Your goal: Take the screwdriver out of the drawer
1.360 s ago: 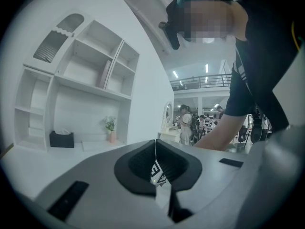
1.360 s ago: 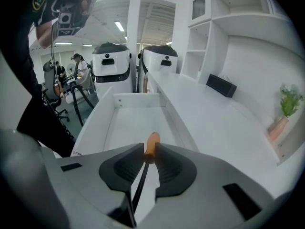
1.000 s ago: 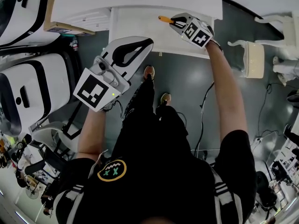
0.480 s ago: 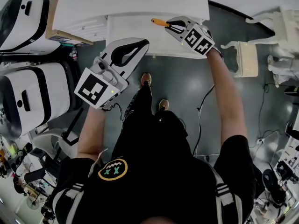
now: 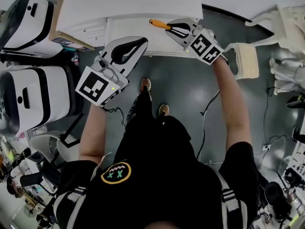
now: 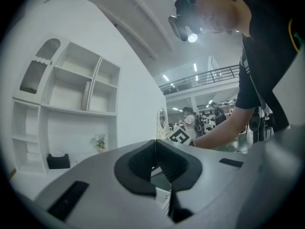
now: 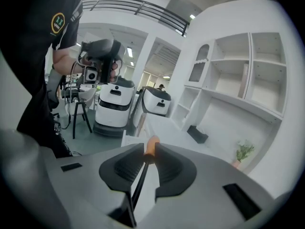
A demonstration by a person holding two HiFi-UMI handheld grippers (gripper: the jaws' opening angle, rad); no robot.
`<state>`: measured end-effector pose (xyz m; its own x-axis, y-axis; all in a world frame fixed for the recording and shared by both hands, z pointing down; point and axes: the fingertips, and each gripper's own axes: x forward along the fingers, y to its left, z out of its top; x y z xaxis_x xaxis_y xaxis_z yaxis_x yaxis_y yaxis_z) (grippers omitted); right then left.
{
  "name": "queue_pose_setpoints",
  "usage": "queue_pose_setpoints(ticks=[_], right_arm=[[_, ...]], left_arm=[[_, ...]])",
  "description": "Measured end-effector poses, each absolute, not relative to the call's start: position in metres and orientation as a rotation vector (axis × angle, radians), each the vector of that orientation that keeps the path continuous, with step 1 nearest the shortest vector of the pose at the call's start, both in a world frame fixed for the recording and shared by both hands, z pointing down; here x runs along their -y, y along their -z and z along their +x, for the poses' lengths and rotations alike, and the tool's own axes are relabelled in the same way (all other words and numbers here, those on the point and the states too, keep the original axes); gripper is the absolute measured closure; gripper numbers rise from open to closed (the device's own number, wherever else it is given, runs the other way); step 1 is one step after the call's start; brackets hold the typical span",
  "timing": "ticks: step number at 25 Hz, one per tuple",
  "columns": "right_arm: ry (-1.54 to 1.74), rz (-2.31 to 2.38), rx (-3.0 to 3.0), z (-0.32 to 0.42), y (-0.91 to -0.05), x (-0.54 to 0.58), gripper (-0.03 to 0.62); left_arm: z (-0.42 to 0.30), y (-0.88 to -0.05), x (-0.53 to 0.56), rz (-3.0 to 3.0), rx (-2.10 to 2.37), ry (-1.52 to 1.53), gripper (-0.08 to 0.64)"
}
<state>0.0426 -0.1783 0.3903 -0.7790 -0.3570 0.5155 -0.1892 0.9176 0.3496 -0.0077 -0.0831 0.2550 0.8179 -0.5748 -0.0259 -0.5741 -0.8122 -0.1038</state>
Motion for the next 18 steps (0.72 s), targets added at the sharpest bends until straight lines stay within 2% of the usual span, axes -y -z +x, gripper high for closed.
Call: queue_pose_setpoints(ticks=[18], right_arm=[[0.409, 0.466, 2.7, 0.094, -0.305, 0.062, 0.495]], left_arm=[[0.05, -0.232, 0.003, -2.843, -0.977, 0.035, 0.54]])
